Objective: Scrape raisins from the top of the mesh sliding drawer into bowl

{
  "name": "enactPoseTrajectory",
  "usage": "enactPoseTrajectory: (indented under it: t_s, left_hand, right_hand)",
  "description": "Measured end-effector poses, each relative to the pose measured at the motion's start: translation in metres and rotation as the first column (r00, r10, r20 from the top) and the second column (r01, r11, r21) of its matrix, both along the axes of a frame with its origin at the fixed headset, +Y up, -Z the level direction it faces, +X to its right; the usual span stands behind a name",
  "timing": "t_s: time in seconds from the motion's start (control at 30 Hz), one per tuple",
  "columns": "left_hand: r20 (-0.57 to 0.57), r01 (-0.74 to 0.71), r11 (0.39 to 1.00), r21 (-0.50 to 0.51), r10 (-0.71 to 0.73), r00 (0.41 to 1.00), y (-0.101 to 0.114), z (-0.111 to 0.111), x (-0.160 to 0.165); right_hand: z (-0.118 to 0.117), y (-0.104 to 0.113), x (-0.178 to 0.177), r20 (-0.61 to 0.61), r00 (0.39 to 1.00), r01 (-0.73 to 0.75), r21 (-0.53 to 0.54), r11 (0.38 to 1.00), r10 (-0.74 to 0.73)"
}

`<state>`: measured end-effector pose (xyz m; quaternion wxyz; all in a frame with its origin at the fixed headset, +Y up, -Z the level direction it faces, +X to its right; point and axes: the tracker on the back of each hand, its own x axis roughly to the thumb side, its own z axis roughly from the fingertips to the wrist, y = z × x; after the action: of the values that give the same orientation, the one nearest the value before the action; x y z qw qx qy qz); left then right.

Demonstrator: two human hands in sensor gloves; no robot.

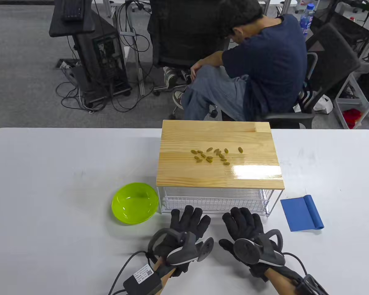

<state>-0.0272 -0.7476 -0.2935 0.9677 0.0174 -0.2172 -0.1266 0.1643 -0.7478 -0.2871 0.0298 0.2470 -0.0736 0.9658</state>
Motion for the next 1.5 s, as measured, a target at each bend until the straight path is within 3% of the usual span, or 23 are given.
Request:
enactPoseTrajectory:
  t_s: [0.17,0.43,0.7,0.93,1.1,1.3,1.5]
  left_hand:
    - [-0.015,-0.061,0.998,0.020,0.062,0.998,0.008,-0.002,-0.007]
    - [-0.018,-0.188,0.981,0.043,0.189,0.982,0.013,-0.003,-0.015]
    - [-0.019,-0.182,0.981,0.061,0.183,0.983,0.015,-0.002,-0.014]
    - [-0.021,-0.192,0.981,0.035,0.192,0.981,0.014,-0.003,-0.011]
    - [-0.017,-0.191,0.981,0.042,0.192,0.981,0.015,-0.003,-0.011]
    - [-0.022,-0.205,0.978,0.049,0.206,0.978,0.017,-0.003,-0.011]
    - [-0.028,-0.201,0.978,0.049,0.202,0.979,0.019,-0.004,-0.011]
  right_hand:
    - [-0.001,-0.003,0.001,-0.001,1.000,-0.005,-0.032,0.999,0.005]
    - [0.004,0.001,-0.003,-0.019,1.000,-0.001,0.015,1.000,0.001]
    - [0.005,0.005,-0.003,-0.007,1.000,0.000,0.039,0.999,0.000]
    - [0.010,0.018,0.001,0.005,1.000,0.022,0.121,0.992,-0.023]
    - [0.015,0.036,0.010,0.018,0.997,0.065,0.233,0.970,-0.071]
    - [0.016,0.070,0.038,0.110,0.977,0.121,0.421,0.899,-0.184]
    - [0.000,0.098,0.104,0.329,0.866,0.194,0.473,0.859,-0.377]
